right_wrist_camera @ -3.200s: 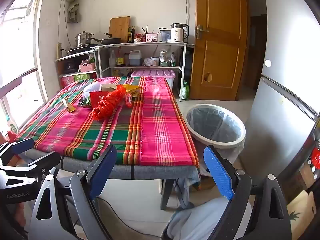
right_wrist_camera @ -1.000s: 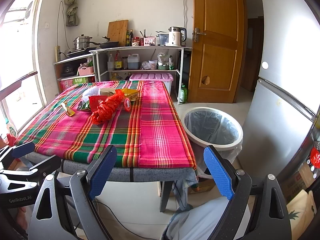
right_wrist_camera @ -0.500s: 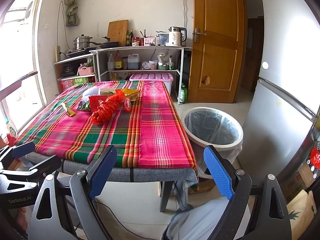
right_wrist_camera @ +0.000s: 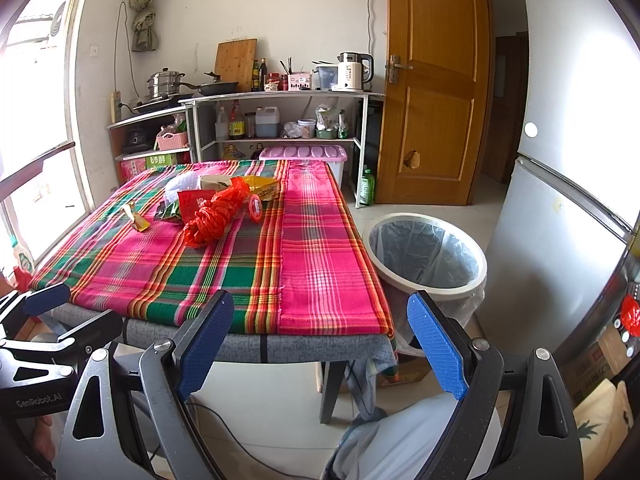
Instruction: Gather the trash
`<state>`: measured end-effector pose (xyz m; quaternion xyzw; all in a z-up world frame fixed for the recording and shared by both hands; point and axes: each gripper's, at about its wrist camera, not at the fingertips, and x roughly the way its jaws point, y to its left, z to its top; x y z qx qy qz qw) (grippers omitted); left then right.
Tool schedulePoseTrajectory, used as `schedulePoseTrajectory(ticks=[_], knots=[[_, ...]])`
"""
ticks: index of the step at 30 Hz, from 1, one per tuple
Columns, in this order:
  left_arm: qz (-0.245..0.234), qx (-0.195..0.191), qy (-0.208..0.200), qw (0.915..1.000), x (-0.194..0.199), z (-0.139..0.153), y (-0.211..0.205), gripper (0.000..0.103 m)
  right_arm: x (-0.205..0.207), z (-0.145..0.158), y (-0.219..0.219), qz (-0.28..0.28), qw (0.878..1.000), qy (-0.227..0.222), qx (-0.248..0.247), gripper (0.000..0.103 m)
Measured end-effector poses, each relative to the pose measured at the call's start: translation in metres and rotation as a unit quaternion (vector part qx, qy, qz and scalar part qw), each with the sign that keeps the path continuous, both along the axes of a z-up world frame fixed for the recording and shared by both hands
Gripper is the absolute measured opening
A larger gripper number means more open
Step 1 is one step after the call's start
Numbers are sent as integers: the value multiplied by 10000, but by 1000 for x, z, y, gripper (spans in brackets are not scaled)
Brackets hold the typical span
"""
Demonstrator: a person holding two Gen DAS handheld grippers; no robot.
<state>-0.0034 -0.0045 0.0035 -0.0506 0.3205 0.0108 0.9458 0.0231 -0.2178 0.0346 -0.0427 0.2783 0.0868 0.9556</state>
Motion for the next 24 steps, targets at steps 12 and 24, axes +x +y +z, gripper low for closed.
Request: schedulePoseTrajectory(ticks=[12,24], knots=[[22,-217,119,9997,14,-2,9,98,16,-5,6,139,9998,131,-8,89],[511,-503,233,9972,85,-2,83,96,92,1,52,644,9967,443,233,88]])
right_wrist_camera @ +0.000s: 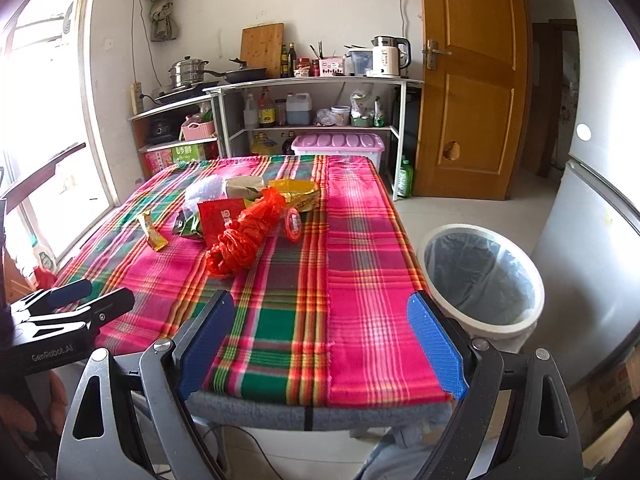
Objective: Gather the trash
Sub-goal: 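Grasp the yellow ice-cream wrapper with the left tool while the right tool grasps the red plastic bag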
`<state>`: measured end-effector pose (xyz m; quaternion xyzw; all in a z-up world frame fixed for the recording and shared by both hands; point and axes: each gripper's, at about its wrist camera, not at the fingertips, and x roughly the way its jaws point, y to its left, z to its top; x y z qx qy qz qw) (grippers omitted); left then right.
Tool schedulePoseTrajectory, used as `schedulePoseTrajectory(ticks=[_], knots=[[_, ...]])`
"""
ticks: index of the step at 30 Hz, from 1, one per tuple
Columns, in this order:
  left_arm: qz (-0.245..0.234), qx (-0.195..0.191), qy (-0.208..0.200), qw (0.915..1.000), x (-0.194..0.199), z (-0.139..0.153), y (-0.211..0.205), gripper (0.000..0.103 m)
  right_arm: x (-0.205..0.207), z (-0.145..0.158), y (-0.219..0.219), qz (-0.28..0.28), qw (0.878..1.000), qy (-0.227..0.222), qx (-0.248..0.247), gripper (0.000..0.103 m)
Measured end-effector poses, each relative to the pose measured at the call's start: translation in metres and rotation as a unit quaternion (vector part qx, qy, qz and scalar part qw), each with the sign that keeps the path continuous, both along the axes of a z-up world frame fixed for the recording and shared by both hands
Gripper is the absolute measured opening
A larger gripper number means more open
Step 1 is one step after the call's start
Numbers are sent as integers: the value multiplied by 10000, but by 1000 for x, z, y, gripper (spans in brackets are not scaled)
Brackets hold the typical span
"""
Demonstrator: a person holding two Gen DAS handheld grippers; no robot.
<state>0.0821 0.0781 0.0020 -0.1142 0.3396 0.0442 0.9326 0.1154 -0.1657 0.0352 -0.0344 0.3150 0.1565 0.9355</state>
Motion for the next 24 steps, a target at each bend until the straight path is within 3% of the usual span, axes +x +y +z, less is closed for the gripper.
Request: schedulePoseTrajectory(ticks=[7,11,24], knots=[[342,-253,231,9988,50,-6,47,96,44,-8,34,208,9995,236,33,87],[522,-448,310,9971,71,-14,71,85,64,-13,49,243,9988,413,129,83],[992,-818,606,9898,129,-39,116,71,125,-36,73,100,9901,1213,702,67]])
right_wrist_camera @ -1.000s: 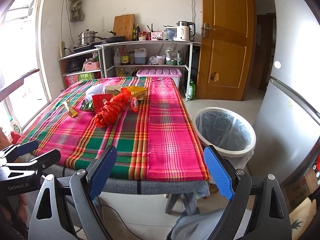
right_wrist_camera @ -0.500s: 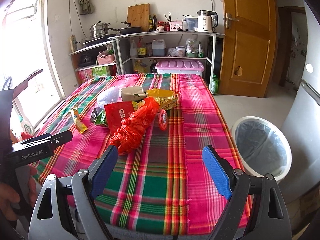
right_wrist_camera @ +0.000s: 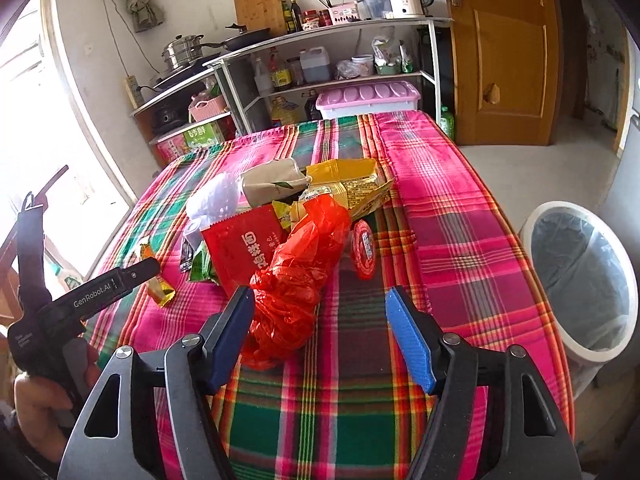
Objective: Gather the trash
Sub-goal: 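Grasp the yellow ice-cream wrapper with the left tool while the right tool grasps the red plastic bag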
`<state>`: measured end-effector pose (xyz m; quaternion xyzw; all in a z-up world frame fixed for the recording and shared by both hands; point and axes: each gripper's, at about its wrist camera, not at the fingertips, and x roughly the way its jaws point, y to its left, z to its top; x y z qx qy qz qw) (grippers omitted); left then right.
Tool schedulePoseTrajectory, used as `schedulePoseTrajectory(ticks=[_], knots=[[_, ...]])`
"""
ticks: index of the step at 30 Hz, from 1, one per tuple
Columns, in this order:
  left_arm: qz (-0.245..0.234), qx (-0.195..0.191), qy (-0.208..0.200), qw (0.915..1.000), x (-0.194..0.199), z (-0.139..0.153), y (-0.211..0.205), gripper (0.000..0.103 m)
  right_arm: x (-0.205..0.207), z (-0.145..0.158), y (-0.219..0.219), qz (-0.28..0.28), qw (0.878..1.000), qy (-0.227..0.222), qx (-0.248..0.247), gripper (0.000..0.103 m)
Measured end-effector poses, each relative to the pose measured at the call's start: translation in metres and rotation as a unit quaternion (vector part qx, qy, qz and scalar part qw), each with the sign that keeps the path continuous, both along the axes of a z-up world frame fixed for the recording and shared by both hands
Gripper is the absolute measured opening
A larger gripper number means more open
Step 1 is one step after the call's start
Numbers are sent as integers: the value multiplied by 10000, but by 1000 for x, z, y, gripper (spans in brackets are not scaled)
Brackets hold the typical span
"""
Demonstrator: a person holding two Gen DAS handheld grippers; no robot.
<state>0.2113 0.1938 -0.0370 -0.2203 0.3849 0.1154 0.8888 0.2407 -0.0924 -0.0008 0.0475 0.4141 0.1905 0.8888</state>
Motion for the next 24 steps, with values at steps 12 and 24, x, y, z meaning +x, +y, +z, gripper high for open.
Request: schedulePoseTrajectory(ticks=[12,24], knots=[[45,234,275,9993,24,-16,4,51,31,-19,21,56,9970,618,469,63],[-361,506,409,9972,32,-15,-6,15,41,-26,39,258,9932,989,558,49]])
